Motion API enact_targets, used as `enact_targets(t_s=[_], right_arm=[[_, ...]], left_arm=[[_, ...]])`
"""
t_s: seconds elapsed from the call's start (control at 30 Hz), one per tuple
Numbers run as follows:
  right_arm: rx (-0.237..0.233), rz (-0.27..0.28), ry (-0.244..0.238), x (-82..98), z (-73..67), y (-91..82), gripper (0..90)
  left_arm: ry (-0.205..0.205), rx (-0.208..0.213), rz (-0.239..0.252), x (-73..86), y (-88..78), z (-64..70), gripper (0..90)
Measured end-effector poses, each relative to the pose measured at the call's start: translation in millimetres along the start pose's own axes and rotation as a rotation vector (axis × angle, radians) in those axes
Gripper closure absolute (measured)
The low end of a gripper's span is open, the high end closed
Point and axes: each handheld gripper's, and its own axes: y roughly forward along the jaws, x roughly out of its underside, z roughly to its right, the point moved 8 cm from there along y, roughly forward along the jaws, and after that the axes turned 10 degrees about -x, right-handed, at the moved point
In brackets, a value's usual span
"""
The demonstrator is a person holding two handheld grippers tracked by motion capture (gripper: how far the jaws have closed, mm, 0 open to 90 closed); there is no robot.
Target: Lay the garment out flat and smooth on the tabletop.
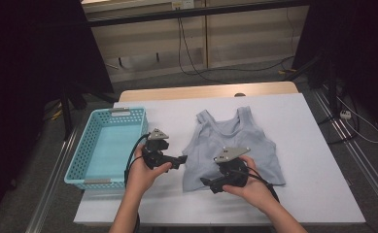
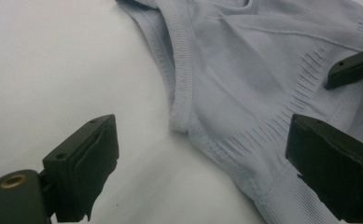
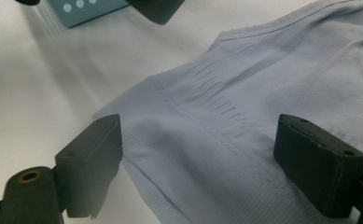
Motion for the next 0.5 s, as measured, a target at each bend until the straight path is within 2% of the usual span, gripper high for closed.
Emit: enact_targets(t_s=[0.13,0.27,0.37,0.5], right_arm=[[-0.026,-0.018,-0.018,3.0,-6.7,8.2,19.1],[-0.029,-0.06,-0.025,10.4,-8.6,16.9,18.8],[-0.027,-0.064,-0.01,15.0,-7.2,20.9,19.1],[-0.01,-0.048,-0.021,12.2,-7.0,21.2,18.9]], left_arm=[[-0.002,0.006,-0.001,-0.4,-0.9,0.7,9.8],[0.002,0.004,0.0,0.1,0.0,0.7,9.8],[-0.002,0.007,0.0,-0.1,-0.1,1.6,9.8],[-0.001,0.004,0.0,-0.2,-0.2,0.9,9.8]])
